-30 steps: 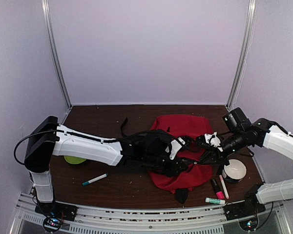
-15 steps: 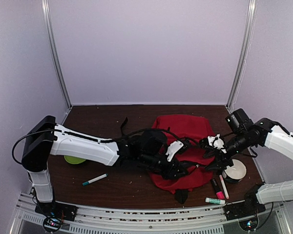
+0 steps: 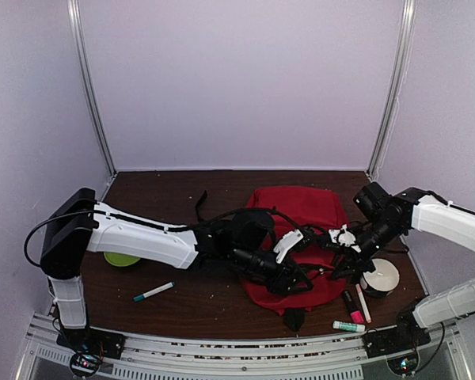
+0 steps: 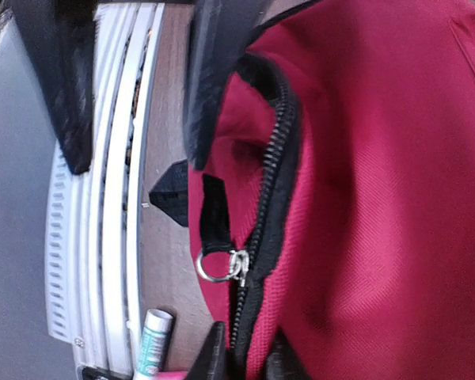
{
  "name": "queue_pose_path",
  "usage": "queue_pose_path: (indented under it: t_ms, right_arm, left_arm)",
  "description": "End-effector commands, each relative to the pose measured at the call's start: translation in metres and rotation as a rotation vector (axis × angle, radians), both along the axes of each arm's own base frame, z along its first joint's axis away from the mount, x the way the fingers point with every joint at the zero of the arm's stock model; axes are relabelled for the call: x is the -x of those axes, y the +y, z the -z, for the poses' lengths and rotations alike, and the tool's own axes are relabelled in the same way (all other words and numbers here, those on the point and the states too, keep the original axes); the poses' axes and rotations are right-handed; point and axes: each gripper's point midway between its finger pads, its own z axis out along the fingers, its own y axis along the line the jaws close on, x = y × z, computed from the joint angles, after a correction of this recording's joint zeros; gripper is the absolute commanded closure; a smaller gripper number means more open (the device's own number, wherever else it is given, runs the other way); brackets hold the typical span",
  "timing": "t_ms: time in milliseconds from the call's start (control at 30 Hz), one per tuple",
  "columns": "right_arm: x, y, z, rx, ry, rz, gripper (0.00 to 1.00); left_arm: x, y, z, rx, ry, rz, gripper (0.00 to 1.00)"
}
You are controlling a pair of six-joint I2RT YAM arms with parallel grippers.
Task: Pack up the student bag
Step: Pick up the largest pocket of the bag from the student bag.
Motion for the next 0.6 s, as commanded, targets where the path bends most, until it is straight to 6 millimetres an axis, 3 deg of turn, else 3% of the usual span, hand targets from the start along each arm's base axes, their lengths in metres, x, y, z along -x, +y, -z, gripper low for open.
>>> queue_pose_path:
  t_ms: [0,467,567]
  right_arm:
    - [0.004,0.011,-0.018,-0.087,0.093,-0.055,0.89]
    - [0.005,0.012,-0.026,-0.136,0.138,-0.052,0.9]
    - [0.004,0.013,-0.027,-0.138,0.147,-0.049,0.9]
  left_arm:
    - [-0.004,-0.016,-0.009,0.053,-0.009,0.005,0.58]
    - [-0.028,-0.022,0.004,-0.014,-0.016,-0.089,0.57]
    - [-0.037,-0.024,0.008,-0.048,-0.032,-0.128,0.62]
